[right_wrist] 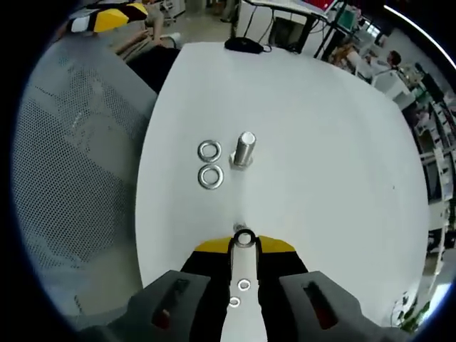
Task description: Place the washer onto the threaded stud by aligning its center hole with the stud, sliding it down to the base, and recovering from edge contact or off-axis alignment until the washer reaches the visible bottom stop.
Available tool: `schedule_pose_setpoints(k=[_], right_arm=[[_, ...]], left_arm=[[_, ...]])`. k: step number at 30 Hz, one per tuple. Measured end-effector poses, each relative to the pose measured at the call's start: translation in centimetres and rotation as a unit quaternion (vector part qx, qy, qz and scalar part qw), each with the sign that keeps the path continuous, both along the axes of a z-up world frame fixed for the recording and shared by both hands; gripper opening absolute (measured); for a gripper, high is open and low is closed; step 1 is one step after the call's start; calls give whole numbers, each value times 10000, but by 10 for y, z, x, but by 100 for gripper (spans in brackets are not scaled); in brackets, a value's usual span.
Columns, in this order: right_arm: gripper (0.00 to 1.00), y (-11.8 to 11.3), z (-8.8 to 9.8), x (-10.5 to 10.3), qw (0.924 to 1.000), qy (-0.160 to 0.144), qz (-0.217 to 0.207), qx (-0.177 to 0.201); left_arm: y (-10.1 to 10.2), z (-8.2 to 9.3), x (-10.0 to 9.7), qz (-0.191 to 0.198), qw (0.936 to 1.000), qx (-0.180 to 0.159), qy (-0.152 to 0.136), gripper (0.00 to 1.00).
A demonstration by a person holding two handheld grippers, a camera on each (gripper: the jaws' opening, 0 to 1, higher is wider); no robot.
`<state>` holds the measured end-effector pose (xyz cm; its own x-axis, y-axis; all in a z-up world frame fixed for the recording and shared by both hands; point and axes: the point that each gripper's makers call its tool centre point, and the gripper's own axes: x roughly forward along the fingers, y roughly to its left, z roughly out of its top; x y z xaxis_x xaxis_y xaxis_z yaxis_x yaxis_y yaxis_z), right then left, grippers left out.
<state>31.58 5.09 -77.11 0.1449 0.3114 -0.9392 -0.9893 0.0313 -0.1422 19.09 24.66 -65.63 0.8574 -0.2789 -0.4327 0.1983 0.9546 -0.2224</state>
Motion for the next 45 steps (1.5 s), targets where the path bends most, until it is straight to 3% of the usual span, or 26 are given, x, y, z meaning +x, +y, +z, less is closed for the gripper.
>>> schedule_pose_setpoints(k=[21, 38, 45], right_arm=[[14, 4, -17, 2, 9995, 102, 78, -272], [13, 3, -57, 5, 9979, 292, 7, -586], [13, 3, -65, 3, 9972, 344, 39, -666]], left_arm=[[1, 1, 0, 25, 10000, -10, -16, 14], [2, -1, 1, 67, 10000, -30, 17, 12], [4, -1, 1, 86, 10000, -33, 29, 12]])
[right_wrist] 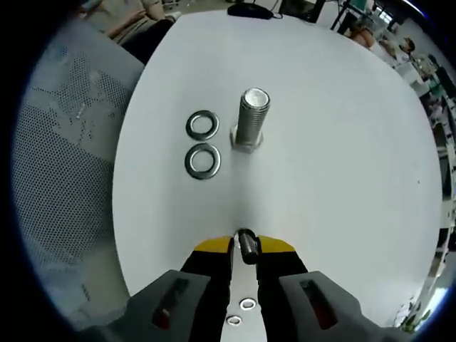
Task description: Place the washer onto the threaded stud by aligning its center hole with the stud, sliding it down to the base, and recovering from edge contact or off-axis alignment until the washer reaches the visible bottom stop.
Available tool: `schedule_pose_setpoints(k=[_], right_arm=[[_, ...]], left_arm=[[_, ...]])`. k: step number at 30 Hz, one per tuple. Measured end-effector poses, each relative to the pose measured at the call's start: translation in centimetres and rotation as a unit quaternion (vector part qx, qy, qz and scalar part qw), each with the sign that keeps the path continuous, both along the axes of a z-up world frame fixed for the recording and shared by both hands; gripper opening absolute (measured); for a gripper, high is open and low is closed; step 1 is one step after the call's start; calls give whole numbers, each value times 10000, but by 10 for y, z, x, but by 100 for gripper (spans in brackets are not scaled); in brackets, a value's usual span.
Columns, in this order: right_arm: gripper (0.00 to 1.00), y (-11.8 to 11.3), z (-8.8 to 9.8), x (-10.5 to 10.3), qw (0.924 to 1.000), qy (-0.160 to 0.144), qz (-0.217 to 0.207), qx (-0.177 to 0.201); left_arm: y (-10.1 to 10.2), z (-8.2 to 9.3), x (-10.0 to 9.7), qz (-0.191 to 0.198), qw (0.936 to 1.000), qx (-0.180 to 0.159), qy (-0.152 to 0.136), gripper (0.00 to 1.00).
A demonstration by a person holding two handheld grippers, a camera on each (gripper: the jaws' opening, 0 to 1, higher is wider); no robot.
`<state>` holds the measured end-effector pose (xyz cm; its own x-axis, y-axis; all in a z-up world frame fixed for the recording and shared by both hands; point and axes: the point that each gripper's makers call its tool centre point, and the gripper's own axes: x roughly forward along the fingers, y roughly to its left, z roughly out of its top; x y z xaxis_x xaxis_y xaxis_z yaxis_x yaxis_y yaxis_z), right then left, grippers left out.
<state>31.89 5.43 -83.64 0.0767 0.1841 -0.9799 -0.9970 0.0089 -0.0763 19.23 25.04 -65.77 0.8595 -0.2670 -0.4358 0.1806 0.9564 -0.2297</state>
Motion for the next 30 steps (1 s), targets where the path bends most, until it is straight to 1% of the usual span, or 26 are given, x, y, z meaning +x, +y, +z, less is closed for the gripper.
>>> schedule_pose_setpoints(k=[1, 3, 6, 10, 16, 18, 22, 26, 30], right_arm=[[14, 0, 0, 0, 10000, -3, 6, -2], [15, 1, 0, 3, 9998, -93, 152, 26], [25, 0, -2, 1, 10000, -6, 28, 19], [28, -4, 2, 1, 10000, -39, -35, 60], [28, -12, 12, 2, 9991, -19, -328, 275], [28, -19, 15, 2, 9982, 25, -480, 362], [27, -32, 19, -2, 9967, 60, -652, 487], [28, -43, 17, -8, 9960, 129, -734, 487], [27, -55, 11, -22, 9957, 304, -760, 427]], left_arm=[[0, 0, 0, 1, 10000, -4, -2, 12], [0, 1, 0, 6, 10000, -15, -14, 12], [0, 1, 0, 6, 10000, -25, -21, 12], [0, 1, 0, -6, 10000, -31, -23, 11], [1, 2, 1, 37, 9999, -91, -50, 11], [1, 2, 1, 31, 10000, -75, -46, 11], [1, 2, 1, 31, 10000, -76, -36, 11], [1, 1, 0, 18, 10000, -67, -20, 11], [0, 0, 0, 8, 10000, -65, 11, 11]])
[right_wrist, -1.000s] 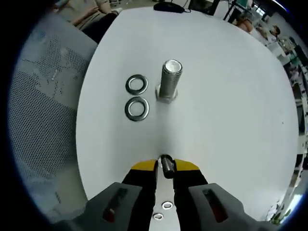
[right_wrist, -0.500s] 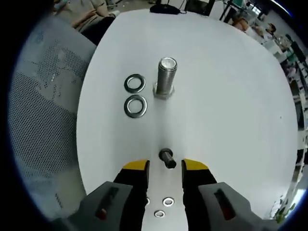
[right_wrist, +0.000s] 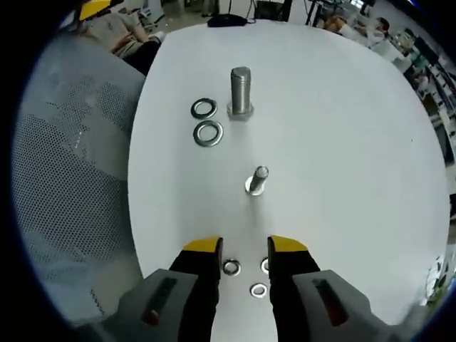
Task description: Place the washer onto the threaded stud by aligning its center hole with the stud, sliding it down to the base, and recovering from edge contact or off-axis alignment until the washer reaches the visible bottom stop.
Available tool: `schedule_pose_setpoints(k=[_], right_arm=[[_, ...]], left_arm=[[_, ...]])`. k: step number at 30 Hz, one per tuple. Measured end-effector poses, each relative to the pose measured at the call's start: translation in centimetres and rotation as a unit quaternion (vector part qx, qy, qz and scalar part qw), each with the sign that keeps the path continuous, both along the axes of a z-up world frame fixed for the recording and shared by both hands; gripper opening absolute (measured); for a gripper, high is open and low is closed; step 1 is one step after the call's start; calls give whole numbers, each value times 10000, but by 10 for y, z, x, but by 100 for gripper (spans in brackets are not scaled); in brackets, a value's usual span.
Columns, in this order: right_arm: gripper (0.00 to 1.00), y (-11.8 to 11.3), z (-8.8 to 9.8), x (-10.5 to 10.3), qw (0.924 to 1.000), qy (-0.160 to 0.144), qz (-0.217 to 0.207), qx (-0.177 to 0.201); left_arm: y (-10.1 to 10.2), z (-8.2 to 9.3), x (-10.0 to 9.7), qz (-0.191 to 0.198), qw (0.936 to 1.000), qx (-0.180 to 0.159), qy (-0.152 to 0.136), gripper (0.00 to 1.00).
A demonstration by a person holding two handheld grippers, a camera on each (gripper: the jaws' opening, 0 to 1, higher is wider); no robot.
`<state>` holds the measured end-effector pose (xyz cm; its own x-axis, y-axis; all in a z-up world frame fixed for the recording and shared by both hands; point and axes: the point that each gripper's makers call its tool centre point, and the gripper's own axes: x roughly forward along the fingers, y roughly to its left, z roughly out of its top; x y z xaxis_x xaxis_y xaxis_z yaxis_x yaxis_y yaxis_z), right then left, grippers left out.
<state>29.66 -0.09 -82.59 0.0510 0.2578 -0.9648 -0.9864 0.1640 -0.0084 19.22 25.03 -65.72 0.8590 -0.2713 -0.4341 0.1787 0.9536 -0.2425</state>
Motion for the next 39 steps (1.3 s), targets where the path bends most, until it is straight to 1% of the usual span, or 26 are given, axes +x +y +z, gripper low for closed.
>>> schedule_pose_setpoints(k=[6, 7, 8, 10, 11, 12, 13, 17, 20, 22, 29, 31, 33, 34, 35, 36, 37, 39], right_arm=[[27, -17, -11, -14, 9997, 174, 39, -188], [27, -21, -14, -15, 9994, 193, 56, -268], [27, -27, -17, -16, 9990, 179, 93, -406], [27, -32, -20, -16, 9984, 128, 170, -517], [26, -28, -18, -14, 9987, 62, 318, -403], [26, -30, -18, -15, 9988, 106, 168, -452], [26, -29, -17, -14, 9988, 112, 124, -452], [25, -28, -18, -15, 9983, 94, 155, -553], [25, -29, -19, -13, 9980, 133, 165, -599], [22, -29, -19, -10, 9978, 134, 161, -630], [20, -30, -19, -9, 9962, 137, 186, -840], [16, -31, -19, -6, 9964, 106, 185, -820], [12, -32, -18, -1, 9976, 45, 59, -691], [9, -33, -19, 1, 9980, 11, 63, -636], [7, -33, -20, 6, 9980, -145, 183, -590], [4, -33, -20, 7, 9976, -235, 270, -595], [4, -33, -19, 2, 9976, -188, 241, -614], [4, -32, -19, 4, 9974, -187, 209, -664]], left_arm=[[0, 0, 0, -7, 10000, -2, -10, 11], [0, 1, 0, -9, 10000, -6, -15, 11], [0, 1, 0, -9, 10000, -5, -16, 11], [0, 0, 0, -7, 10000, -9, -9, 11], [0, 0, 0, -6, 10000, -11, -9, 11], [0, 0, 0, -6, 10000, -14, -7, 11], [0, 0, 0, -8, 10000, -13, -10, 11], [0, 0, 0, -12, 10000, -9, -7, 11], [0, 1, 0, -2, 10000, -18, -17, 11], [-1, 1, 0, 2, 10000, -20, -15, 11], [0, 1, 0, 8, 10000, -13, -13, 11], [0, 1, 0, 11, 10000, -13, -15, 11], [0, 1, 0, 9, 10000, -14, -10, 11], [0, 1, 0, 8, 10000, -12, -7, 11], [0, 1, 0, 2, 10000, -4, -7, 11], [0, 0, 0, 1, 10000, 1, -4, 11], [0, 0, 0, -4, 10000, 3, 2, 11], [0, 0, 0, -2, 10000, 5, 10, 11]])
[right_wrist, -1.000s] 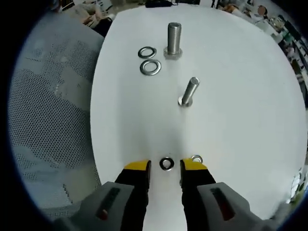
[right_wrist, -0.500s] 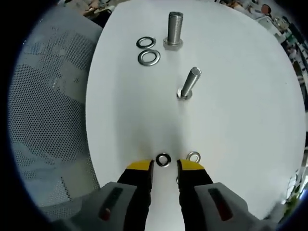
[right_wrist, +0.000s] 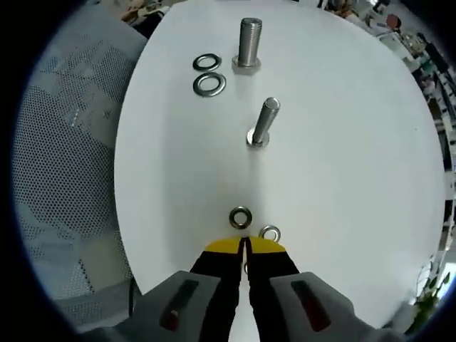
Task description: Place the washer onto the threaded stud by aligning its center hole with the stud, sliding it down to the base, and recovering from edge contact or off-axis alignment until the washer reaches the visible bottom stop.
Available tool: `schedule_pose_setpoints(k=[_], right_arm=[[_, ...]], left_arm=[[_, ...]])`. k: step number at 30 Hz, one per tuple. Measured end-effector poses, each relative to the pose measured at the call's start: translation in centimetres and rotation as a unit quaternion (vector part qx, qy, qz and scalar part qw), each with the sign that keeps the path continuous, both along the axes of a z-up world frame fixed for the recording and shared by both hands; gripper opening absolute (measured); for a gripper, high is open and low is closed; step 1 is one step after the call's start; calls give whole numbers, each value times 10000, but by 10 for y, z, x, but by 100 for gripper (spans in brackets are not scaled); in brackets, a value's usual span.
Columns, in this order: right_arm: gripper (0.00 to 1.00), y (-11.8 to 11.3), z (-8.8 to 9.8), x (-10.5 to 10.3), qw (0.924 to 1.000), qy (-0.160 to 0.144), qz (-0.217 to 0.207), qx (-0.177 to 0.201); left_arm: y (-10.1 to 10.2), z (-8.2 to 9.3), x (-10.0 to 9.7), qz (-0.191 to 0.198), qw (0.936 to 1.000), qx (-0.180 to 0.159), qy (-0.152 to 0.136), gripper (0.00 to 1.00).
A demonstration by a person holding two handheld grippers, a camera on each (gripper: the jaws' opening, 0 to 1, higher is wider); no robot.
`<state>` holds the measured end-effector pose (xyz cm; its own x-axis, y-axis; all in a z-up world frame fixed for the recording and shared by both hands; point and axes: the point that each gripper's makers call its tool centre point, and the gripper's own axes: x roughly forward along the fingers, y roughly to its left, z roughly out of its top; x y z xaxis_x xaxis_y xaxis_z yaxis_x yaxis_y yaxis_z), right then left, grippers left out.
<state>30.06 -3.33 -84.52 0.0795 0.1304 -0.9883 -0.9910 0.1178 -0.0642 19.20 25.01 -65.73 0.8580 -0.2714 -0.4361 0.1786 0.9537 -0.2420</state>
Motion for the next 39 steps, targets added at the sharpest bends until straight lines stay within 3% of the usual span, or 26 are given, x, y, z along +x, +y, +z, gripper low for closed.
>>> schedule_pose_setpoints(k=[9, 18, 28, 32, 36, 39], right_arm=[[4, 0, 0, 0, 9996, -17, 155, -221], [5, -1, 0, 0, 9999, -86, 44, -119], [5, 0, 0, -1, 9993, -210, 277, -153], [5, 0, 0, 1, 9992, 44, -350, 204], [7, -1, 1, 1, 9979, 144, -435, 462], [15, 4, 3, -9, 9922, 538, -879, 705]], left_arm=[[1, 1, 0, 12, 10000, -6, -20, 11], [0, -1, 0, -11, 10000, 4, 10, 11], [-1, -1, -1, -32, 10000, 16, 33, 11], [-1, -2, -1, -37, 10000, 12, 40, 11], [-1, -1, -1, -29, 10000, 7, 33, 11], [-1, -1, -1, -26, 10000, 8, 25, 11]])
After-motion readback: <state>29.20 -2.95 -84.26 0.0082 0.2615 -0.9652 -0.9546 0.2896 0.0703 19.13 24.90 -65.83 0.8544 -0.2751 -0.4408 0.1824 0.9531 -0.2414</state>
